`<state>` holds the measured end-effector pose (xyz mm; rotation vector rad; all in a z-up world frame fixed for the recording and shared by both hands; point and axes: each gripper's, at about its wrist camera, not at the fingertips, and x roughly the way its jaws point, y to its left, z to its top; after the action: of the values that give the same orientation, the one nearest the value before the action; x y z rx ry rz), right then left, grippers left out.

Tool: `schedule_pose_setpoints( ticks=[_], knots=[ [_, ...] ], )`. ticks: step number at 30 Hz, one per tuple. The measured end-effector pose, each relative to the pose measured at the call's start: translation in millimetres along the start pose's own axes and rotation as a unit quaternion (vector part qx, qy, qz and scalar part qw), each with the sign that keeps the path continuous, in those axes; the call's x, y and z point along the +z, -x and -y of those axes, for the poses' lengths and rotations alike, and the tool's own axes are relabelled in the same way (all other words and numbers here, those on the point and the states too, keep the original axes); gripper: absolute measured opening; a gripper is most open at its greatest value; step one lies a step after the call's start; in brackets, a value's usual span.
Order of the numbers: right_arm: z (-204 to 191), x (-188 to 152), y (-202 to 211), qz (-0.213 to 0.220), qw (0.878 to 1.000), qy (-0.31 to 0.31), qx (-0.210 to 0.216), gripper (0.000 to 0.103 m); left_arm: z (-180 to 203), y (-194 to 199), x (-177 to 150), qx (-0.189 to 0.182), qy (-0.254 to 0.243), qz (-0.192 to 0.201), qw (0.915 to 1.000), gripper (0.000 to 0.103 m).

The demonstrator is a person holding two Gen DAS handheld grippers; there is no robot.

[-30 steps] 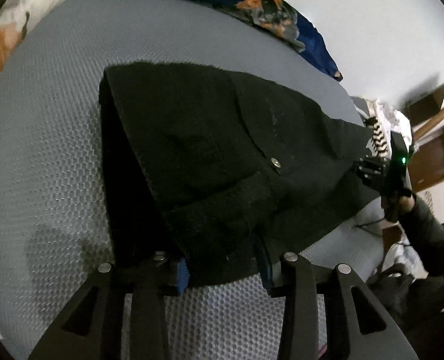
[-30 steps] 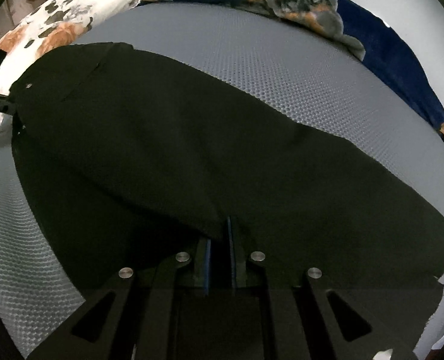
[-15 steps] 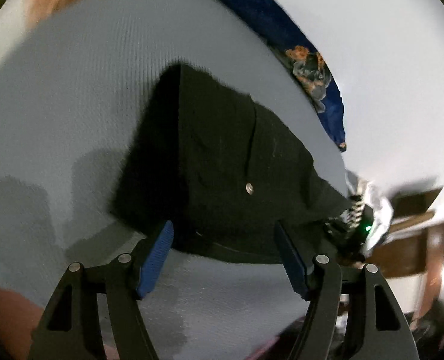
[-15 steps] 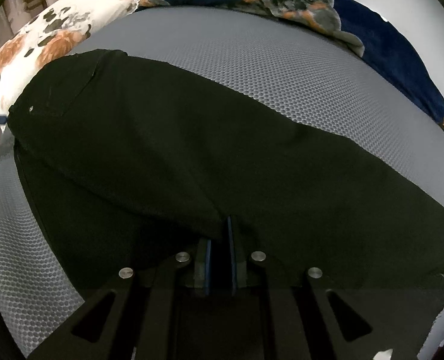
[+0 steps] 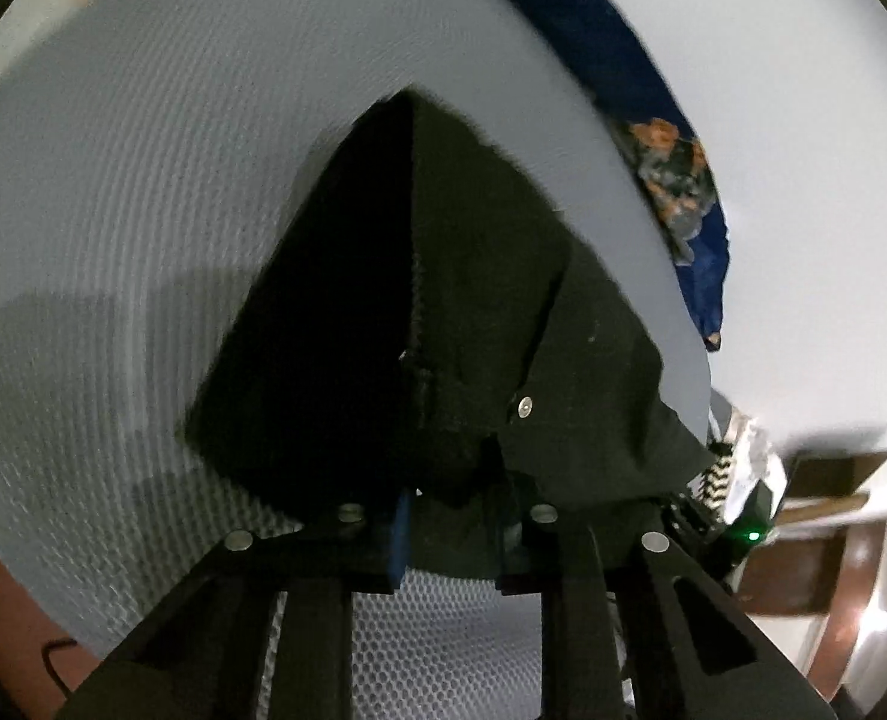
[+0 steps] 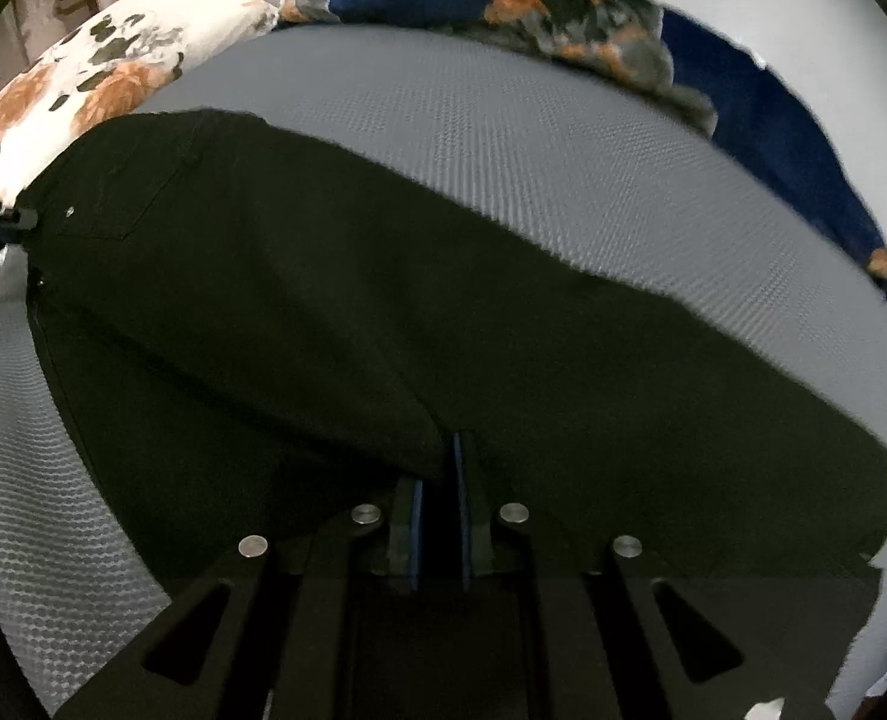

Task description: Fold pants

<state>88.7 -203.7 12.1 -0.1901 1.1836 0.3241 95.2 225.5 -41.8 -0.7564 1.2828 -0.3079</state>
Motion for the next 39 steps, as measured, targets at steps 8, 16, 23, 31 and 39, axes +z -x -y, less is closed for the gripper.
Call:
schedule_pose_setpoints(
  ticks=[8,16,23,31,39],
  knots=[
    [-20.4,-8.2,43.5,0.011,1.000,0.000,0.014,0.007,-7.6,-8.3,18.8,0.014,-0.042,-0.043,0.9981,0.020],
    [-54.0,-39.3,24.6,-0.038,0.999,0.024,0.023,0.007,-25.0,-5.9,16.4,0.039,-0.064,-0.059,0.9954,0.020],
    [-58.8,-51.7,20.2,-0.058,0.997,0.000,0.049,0.008,-31.6,-13.4,12.9,0.050,-0.081,-0.057,0.9938,0.020],
    [-47.8,-45.5,13.2,-0.063,0.996,-0.018,0.066,0.011,-14.2,-7.6,4.5,0.095,-0.102,-0.055,0.9887,0.035],
    [-37.1,-40.1,8.9,-0.051,0.995,-0.043,0.079,0.013,-7.7,31.5,-14.0,0.233,-0.155,0.001,0.9600,0.049]
  ],
)
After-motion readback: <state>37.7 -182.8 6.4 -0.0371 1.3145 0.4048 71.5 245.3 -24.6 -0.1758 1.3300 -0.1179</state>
